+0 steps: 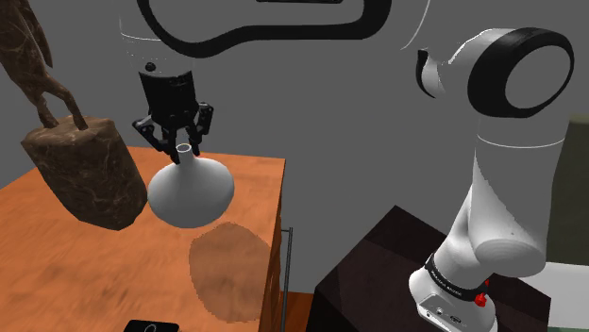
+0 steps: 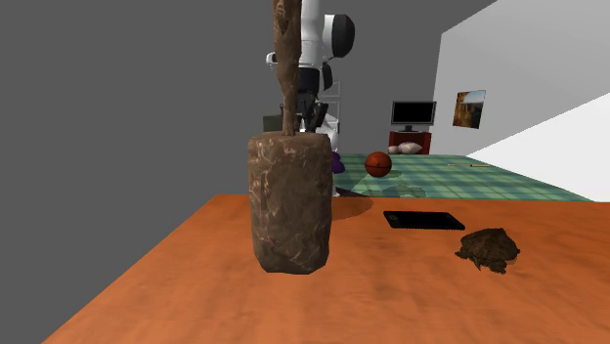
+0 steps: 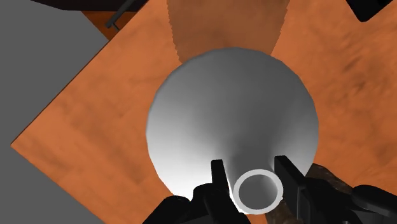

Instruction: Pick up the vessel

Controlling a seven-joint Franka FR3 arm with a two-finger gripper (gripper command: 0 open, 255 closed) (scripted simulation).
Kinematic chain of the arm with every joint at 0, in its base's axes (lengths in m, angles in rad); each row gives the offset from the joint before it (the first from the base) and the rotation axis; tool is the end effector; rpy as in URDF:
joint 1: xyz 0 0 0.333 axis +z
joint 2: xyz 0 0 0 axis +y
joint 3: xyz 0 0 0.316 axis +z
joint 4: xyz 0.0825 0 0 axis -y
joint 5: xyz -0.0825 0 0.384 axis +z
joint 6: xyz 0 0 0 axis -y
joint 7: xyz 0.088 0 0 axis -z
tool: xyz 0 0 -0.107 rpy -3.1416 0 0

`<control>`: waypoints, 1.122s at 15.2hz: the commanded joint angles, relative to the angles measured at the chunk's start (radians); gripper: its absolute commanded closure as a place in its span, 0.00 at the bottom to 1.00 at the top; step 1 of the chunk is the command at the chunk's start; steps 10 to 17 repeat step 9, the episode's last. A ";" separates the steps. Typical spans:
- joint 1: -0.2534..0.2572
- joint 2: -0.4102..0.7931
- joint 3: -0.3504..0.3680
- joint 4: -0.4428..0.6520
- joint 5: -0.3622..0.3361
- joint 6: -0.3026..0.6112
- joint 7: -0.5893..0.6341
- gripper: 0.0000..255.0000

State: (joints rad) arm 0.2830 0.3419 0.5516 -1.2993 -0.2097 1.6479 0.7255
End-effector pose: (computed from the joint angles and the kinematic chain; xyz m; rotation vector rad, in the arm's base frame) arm 0.4959 0.4254 0.5778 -3.1227 -0.1383 -0.0973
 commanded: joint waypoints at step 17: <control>0.043 0.053 -0.001 0.190 -0.028 -0.140 0.000 1.00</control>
